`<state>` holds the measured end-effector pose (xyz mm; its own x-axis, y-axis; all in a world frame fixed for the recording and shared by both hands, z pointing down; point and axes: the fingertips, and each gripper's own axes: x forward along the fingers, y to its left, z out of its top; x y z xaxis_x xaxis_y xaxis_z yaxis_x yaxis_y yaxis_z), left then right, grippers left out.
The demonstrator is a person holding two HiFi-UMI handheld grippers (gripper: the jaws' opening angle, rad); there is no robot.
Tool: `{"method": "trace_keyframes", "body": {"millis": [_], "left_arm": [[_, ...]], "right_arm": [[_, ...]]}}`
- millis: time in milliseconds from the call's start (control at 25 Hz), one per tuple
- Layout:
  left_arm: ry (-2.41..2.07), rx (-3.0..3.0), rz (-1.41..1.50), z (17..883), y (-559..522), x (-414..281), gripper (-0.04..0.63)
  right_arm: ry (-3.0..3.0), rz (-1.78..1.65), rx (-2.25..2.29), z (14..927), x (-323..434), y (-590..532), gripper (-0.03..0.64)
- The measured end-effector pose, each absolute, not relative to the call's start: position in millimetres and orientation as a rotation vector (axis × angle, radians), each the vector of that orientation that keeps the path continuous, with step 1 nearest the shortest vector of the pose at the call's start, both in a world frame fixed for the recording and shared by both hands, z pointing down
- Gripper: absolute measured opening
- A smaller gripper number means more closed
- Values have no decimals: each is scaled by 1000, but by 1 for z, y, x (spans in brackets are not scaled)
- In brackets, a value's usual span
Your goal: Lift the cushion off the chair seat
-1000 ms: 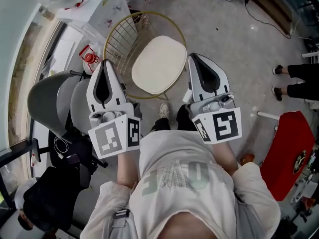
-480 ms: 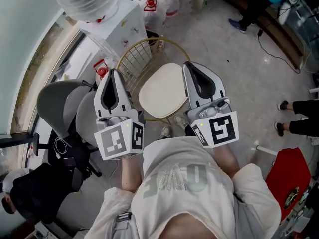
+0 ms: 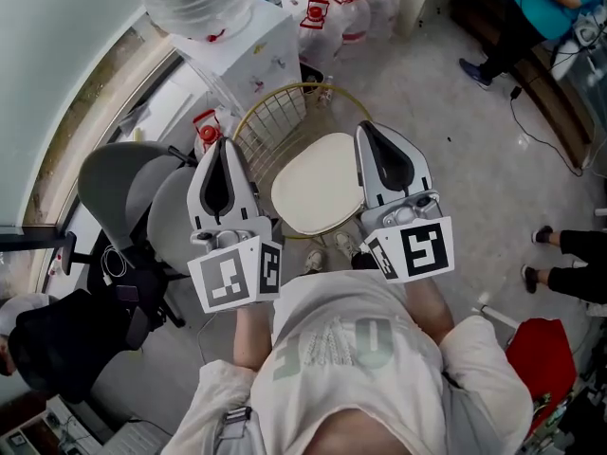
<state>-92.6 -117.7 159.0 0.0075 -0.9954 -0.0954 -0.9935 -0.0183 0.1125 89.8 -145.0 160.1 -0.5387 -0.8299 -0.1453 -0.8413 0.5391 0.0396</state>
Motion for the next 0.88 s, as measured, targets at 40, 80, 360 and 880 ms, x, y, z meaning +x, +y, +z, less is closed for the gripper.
{"method": "trace_keyframes", "body": {"millis": [40,80,360,880], "left_arm": [[-2197,2211,-227,160,-118,-94,12],[-2202,2203,-223,162,-119,-94,12],[-2212,2151,-168,177,-119,-98,12],[-2269,1978,-184,205,-100,-136,94]], "right_arm": [[2662,159,-1440,160,90,-147,14],[2667,158,-1433,160,89,-149,14],[2702,115,-1407,167,84,-161,14],[2846,38,-1259,194,53,-164,14]]}}
